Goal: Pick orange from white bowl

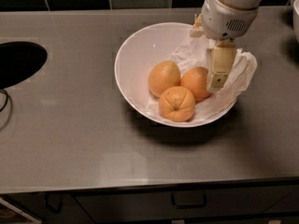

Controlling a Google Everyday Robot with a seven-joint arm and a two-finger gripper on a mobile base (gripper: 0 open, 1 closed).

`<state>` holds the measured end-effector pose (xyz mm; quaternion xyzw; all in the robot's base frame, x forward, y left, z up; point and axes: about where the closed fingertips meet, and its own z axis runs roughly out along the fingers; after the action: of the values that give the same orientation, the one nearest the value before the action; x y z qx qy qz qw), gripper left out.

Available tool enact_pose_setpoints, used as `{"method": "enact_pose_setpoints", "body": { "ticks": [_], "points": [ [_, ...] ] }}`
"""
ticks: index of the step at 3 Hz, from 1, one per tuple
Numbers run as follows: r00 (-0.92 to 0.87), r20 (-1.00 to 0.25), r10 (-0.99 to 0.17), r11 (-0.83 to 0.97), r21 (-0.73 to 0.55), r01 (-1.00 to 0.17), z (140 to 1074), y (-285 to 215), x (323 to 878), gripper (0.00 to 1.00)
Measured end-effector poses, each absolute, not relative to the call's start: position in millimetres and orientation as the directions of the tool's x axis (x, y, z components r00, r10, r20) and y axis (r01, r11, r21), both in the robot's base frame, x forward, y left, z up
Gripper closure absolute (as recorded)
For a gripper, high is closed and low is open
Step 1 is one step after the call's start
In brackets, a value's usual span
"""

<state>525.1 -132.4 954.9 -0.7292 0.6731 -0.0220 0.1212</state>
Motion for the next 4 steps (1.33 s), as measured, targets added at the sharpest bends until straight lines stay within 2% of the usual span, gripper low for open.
{"method": "enact_pose_setpoints", "body": {
  "ticks": [2, 4],
  "points": [
    [0.085, -0.143, -0.986, -0.058, -0.184, -0.981, 940, -139, 534, 0.14],
    [0.100, -0.159, -0.982, -0.077, -0.143, -0.987, 921, -137, 542, 0.15]
  ]
}}
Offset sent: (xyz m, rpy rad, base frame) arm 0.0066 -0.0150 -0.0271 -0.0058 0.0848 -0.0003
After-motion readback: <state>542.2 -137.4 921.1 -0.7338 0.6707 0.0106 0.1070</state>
